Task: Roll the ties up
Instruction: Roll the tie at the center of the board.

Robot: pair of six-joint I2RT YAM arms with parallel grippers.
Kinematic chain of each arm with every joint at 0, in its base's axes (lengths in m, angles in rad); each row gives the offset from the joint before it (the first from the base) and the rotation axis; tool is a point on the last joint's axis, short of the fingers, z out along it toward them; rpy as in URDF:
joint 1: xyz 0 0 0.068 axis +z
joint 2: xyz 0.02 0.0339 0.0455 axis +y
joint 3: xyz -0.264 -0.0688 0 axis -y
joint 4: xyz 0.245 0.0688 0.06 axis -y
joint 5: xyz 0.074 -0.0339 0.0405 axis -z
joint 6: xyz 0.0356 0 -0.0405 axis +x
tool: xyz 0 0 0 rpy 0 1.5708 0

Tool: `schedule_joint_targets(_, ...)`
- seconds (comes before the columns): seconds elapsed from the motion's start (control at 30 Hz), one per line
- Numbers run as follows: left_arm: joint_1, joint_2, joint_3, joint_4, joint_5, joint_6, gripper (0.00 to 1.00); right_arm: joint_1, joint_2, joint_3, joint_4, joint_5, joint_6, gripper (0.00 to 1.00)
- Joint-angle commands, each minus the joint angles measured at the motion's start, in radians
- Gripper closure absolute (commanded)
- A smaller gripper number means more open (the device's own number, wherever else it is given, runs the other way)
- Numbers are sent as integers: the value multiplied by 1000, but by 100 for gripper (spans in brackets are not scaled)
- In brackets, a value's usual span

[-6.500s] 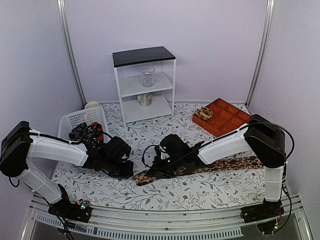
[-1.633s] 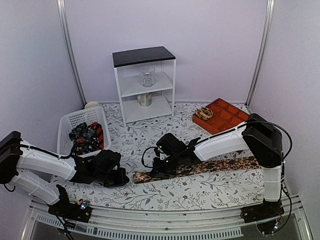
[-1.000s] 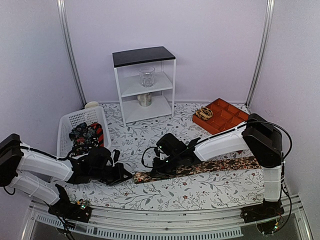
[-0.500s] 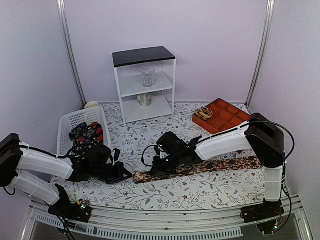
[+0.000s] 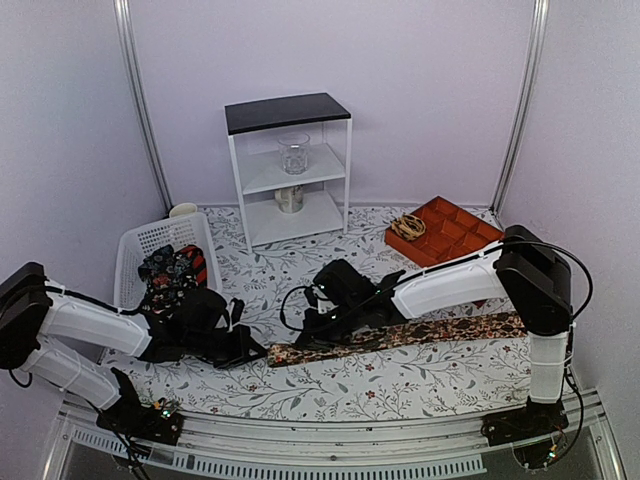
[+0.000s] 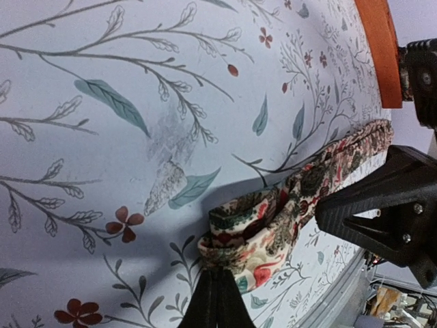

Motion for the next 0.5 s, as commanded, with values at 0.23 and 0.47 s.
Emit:
schedule_joint_targets(0.23, 9, -7, 25, -63, -17, 15, 100, -3, 104, 48, -44, -56, -37, 100)
schedule_joint_targets(0.47, 8, 41, 18, -91, -22, 10, 100, -3, 105, 20, -65, -19, -44, 100)
